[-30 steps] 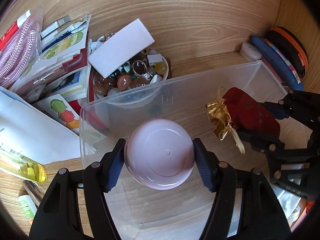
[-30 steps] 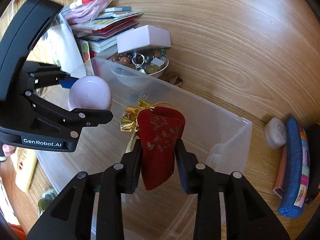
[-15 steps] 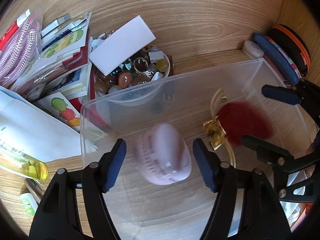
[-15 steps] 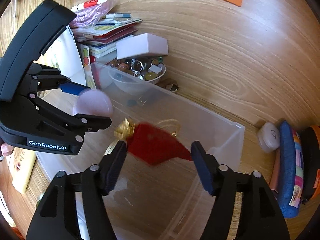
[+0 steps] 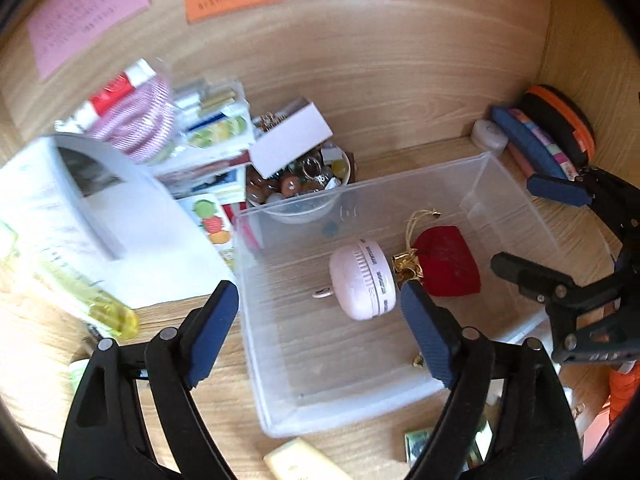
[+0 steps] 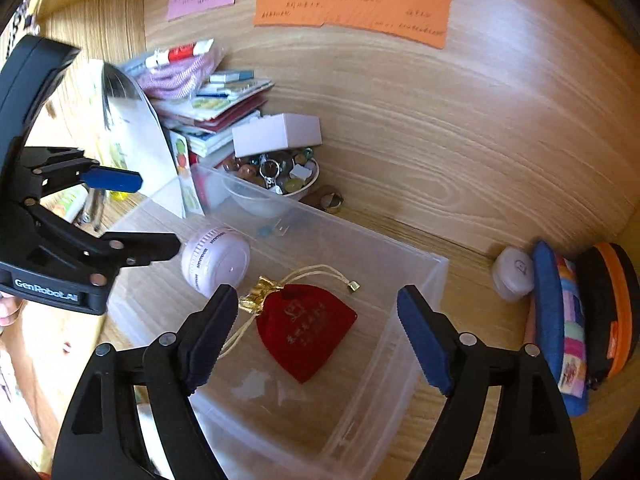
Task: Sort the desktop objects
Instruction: 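Withdraw both open tools from the clear box toward the desk items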
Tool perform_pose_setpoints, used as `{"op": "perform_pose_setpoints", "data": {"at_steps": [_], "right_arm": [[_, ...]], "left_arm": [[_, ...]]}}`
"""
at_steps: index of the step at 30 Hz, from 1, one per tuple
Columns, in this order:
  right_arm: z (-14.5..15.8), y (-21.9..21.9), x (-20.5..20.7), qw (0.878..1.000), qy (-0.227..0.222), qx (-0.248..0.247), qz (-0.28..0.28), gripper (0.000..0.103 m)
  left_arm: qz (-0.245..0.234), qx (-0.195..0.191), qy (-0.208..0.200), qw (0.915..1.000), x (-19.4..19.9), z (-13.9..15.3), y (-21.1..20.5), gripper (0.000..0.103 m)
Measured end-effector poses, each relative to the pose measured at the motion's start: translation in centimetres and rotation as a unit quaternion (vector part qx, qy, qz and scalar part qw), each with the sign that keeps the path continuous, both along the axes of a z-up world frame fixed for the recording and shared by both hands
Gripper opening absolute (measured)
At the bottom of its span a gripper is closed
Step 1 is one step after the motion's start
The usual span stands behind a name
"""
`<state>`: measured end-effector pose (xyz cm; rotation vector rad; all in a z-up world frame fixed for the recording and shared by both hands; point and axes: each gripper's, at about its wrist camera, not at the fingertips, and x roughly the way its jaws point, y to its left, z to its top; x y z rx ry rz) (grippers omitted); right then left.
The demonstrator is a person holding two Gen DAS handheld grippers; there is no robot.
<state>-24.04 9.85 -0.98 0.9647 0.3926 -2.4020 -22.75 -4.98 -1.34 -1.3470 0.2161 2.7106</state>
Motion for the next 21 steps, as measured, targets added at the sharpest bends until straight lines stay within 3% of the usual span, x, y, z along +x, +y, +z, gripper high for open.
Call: {"op": "perform_pose_setpoints", "data": {"at_steps": [12,21], "right_arm": [[4.2,1.2,6.8,0.998,0.053,-0.012,-0.012,0.084],[5.2,2.4,12.0,0.995,0.095,-0.018,-0.013,0.090]], "left_arm": [[-0.001,0.008,0.061,0.9981,7.1,4.1,-0.2,0.091],[0.007,0.031,0.088,0.9956,12.7,4.7,-1.0,0.096]]}}
